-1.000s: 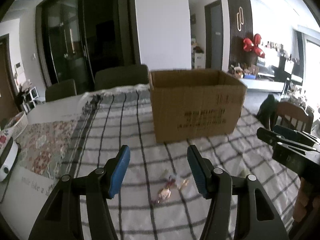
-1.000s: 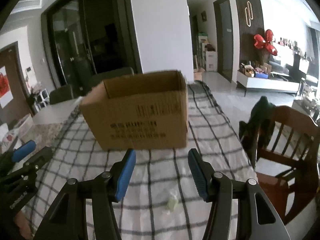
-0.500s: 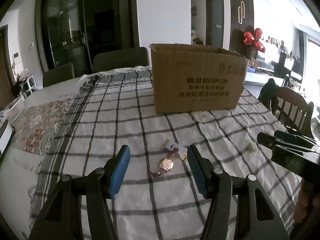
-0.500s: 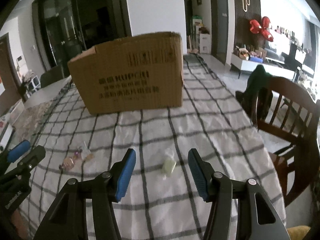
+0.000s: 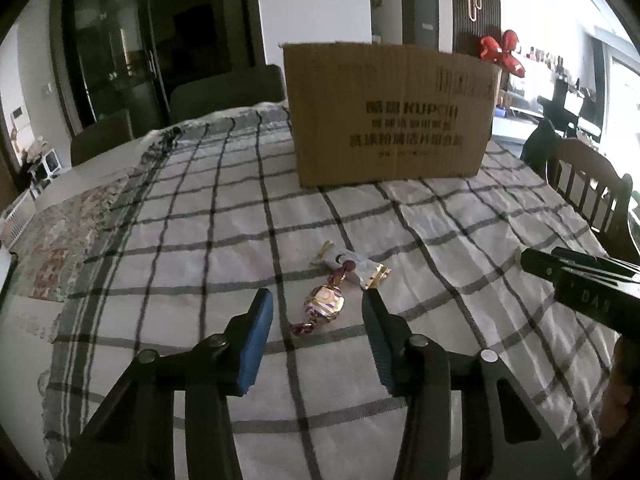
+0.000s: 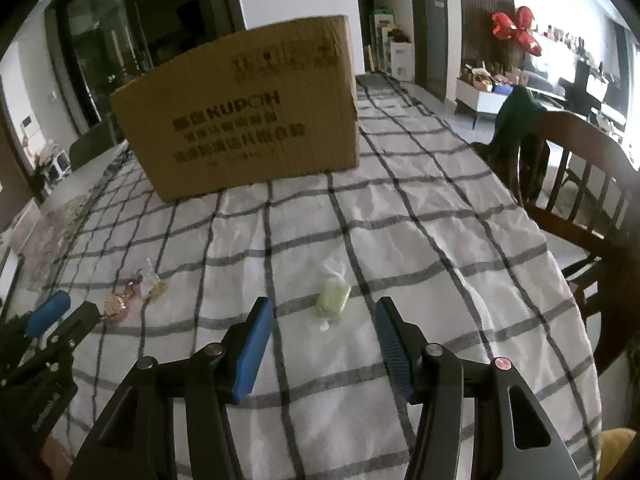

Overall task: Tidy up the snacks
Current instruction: 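Grasp the gold-wrapped candy with the left tool while the right tool grasps the pale packet, then carry the candy and pale packet into the box and open both tools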

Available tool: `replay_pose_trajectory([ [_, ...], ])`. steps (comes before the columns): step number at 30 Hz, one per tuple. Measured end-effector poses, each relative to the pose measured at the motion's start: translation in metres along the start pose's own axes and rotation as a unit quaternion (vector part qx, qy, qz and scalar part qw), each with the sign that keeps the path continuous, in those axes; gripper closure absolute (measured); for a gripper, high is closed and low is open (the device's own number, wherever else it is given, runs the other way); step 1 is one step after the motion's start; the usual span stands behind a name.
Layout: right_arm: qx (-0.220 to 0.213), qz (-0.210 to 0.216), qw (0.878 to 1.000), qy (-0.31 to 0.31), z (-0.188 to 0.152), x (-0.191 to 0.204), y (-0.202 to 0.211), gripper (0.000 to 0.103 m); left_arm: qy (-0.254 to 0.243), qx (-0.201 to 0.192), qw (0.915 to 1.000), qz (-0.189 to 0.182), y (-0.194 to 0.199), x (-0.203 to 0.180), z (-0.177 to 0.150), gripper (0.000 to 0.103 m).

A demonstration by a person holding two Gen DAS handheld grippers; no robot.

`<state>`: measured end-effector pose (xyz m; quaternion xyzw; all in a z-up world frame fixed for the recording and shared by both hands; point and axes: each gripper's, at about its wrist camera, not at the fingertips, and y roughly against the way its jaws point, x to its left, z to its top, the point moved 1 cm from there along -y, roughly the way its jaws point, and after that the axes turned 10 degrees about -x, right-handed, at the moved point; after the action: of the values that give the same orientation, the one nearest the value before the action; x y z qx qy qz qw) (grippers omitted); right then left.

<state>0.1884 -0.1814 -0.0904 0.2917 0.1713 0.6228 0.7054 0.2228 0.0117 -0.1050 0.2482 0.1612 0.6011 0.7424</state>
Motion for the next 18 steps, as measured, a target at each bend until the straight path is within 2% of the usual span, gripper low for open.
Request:
replay_pose_trajectory([
  [4, 0.014, 0.001, 1.0, -0.008, 0.0, -0.003, -0.009, 0.058, 0.006, 0.013, 0.9998, -0.012, -0.01, -0.001, -0.003, 0.062],
  [6, 0.018, 0.003, 1.0, -0.004, 0.0, -0.003, -0.013, 0.062, 0.008, 0.017, 0.9997, -0.013, -0.013, 0.0, -0.005, 0.062],
  [8, 0.021, 0.005, 1.0, 0.001, -0.001, -0.001, -0.015, 0.062, 0.014, 0.023, 0.9996, -0.013, -0.016, 0.001, -0.005, 0.068],
  [11, 0.02, 0.008, 1.0, 0.006, 0.0, 0.001, -0.017, 0.068, 0.015, 0.029, 0.9994, -0.012, -0.02, 0.002, -0.006, 0.068],
  [15, 0.019, 0.007, 1.0, 0.003, 0.002, -0.001, -0.02, 0.068, 0.015, 0.029, 0.9994, -0.011, -0.022, 0.001, -0.005, 0.07],
  [18, 0.017, 0.009, 1.0, 0.002, 0.003, -0.002, -0.021, 0.073, 0.016, 0.034, 0.9993, -0.01, -0.025, 0.0, -0.005, 0.071],
])
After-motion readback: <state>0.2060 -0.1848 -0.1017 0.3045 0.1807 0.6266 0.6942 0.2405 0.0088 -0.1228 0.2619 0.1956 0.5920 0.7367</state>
